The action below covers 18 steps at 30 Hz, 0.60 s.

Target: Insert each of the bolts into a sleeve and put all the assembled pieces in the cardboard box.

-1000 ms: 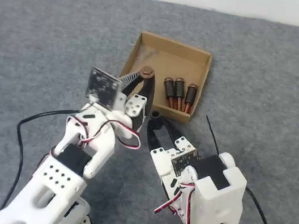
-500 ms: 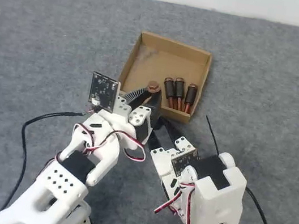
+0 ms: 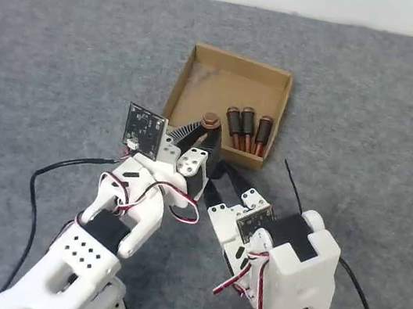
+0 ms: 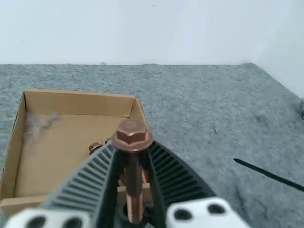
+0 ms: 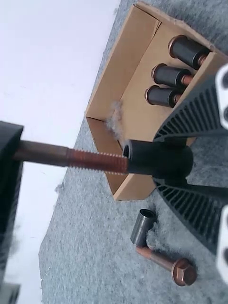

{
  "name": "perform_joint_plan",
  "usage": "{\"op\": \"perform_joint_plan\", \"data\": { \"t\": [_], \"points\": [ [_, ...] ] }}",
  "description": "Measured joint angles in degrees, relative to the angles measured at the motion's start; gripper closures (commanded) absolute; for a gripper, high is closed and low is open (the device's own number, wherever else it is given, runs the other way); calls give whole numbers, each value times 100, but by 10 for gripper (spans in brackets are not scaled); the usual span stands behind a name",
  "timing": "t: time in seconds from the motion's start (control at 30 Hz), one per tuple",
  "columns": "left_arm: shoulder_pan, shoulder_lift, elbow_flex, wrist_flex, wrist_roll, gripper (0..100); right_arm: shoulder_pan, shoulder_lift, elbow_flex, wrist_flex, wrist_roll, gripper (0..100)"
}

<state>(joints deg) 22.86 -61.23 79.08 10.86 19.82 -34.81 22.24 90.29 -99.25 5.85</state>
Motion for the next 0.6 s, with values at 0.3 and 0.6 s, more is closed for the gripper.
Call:
{"op": "perform_joint_plan", "data": {
  "t": [0.3, 0.6],
  "points": [
    [0, -9, 167, -334, 0, 989, 0, 0, 0, 0, 0, 992],
    [26, -9, 167, -343, 0, 989, 0, 0, 0, 0, 0, 992]
  ]
}}
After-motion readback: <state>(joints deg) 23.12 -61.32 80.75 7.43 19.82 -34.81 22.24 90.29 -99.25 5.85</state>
